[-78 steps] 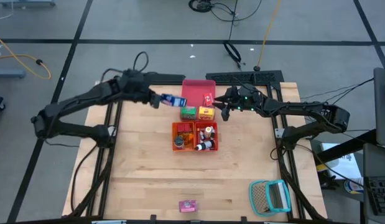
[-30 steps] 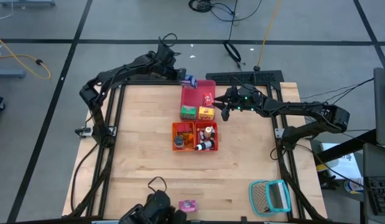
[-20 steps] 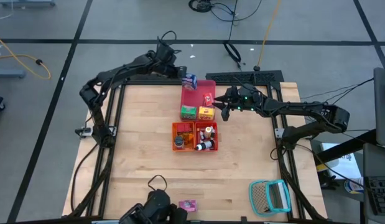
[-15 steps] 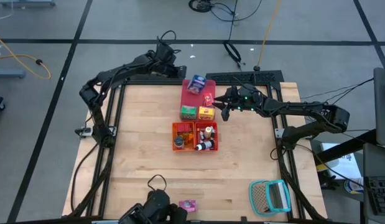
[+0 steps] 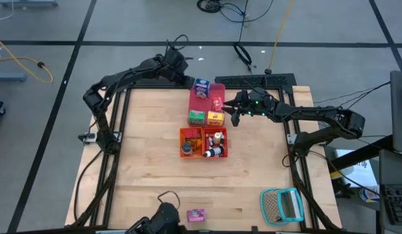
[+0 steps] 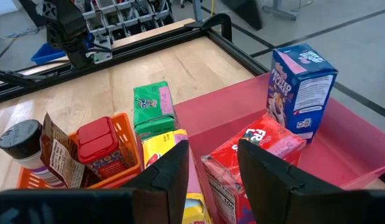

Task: Pick & Place Kitchen Items
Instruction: Put the pink raisin bran box into the pink bin

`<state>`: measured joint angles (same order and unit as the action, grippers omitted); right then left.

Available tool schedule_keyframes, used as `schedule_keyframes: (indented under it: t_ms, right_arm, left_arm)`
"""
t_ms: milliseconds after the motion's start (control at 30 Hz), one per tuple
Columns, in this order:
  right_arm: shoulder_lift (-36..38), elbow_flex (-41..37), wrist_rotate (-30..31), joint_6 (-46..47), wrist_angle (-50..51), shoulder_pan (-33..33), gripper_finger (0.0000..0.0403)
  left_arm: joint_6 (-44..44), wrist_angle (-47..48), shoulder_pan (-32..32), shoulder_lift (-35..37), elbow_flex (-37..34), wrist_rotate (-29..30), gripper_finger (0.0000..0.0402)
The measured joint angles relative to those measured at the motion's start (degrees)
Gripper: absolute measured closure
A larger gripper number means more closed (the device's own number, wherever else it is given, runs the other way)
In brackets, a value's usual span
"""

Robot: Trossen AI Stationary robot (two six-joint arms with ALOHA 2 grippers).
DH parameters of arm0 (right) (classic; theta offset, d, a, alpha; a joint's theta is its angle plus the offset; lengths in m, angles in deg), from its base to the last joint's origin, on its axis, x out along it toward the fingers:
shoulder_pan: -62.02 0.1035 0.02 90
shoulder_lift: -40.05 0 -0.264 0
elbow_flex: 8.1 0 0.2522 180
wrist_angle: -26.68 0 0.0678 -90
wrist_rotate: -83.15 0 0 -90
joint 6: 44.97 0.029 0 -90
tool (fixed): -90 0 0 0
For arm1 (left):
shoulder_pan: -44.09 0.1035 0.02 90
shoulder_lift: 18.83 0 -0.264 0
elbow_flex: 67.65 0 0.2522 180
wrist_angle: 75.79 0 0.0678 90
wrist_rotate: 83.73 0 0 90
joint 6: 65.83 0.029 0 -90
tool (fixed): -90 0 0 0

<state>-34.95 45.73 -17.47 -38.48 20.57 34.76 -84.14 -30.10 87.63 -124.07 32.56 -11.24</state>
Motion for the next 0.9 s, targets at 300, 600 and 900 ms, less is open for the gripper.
schedule_keyframes:
  t_ms: [300,600,900]
  right_arm:
    - [0.0,0.0,0.0,0.3,0.0,0.0,0.0271]
    - [0.0,0.0,0.0,0.3,0.0,0.0,0.0271]
    - [0.0,0.0,-0.2,0.3,0.4,0.0,0.0271]
  left_arm:
    - [12.2,10.4,-5.6,6.9,0.0,1.2,0.0309]
    - [23.1,13.1,-19.6,14.8,0.0,1.3,0.0309]
    - [23.7,18.7,-33.6,17.5,-0.2,5.1,0.0309]
